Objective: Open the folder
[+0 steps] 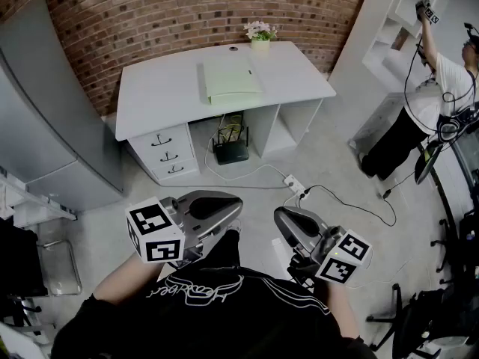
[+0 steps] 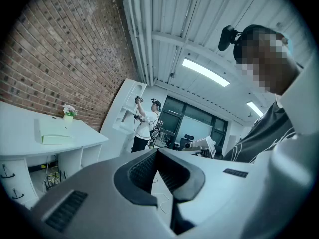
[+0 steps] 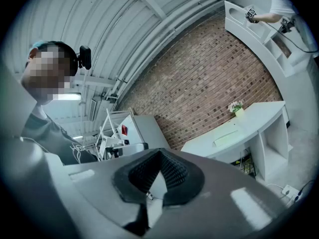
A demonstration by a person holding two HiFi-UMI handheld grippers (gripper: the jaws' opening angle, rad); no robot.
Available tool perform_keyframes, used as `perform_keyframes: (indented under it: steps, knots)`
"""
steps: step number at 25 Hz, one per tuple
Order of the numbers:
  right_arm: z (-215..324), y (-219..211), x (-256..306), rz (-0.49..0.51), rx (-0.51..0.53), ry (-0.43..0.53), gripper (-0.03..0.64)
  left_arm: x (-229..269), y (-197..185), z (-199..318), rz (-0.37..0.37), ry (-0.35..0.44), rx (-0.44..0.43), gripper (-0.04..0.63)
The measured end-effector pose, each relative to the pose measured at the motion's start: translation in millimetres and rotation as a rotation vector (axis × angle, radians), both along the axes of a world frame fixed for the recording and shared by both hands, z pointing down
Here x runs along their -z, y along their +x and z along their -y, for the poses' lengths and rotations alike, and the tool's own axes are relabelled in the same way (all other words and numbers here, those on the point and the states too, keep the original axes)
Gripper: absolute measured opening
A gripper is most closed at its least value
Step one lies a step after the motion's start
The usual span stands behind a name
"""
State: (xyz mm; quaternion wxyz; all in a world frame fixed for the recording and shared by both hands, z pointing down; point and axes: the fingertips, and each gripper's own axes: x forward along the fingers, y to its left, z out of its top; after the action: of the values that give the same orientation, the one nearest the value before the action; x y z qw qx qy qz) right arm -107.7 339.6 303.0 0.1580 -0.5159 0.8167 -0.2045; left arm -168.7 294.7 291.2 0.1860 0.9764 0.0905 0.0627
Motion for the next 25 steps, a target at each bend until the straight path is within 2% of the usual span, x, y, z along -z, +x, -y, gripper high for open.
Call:
perform_keyframes:
  steps: [6, 14, 18, 25]
  knots:
    - [-1.2, 0.8, 2.8, -0.004, 0.008, 0.008, 0.003, -0.8, 6.8, -9.4, -0.004, -0.013, -0.046, 0.002]
    - [-3.6, 3.5, 7.8, 0.054, 0.002, 0.014, 0.003, -5.3, 15.8, -7.8, 0.027, 0.027, -0.046, 0.002]
    - [0.2, 12.5, 8.0, 0.014, -0.01, -0.001, 0.003, -2.5, 21.8, 1.2, 0.03, 0.045, -0.032, 0.002]
    - [32.8, 36.0, -4.3, 0.033, -0.022, -0.033, 0.003, -18.2, 42.3, 33.8, 0.063, 0.064, -0.02, 0.002]
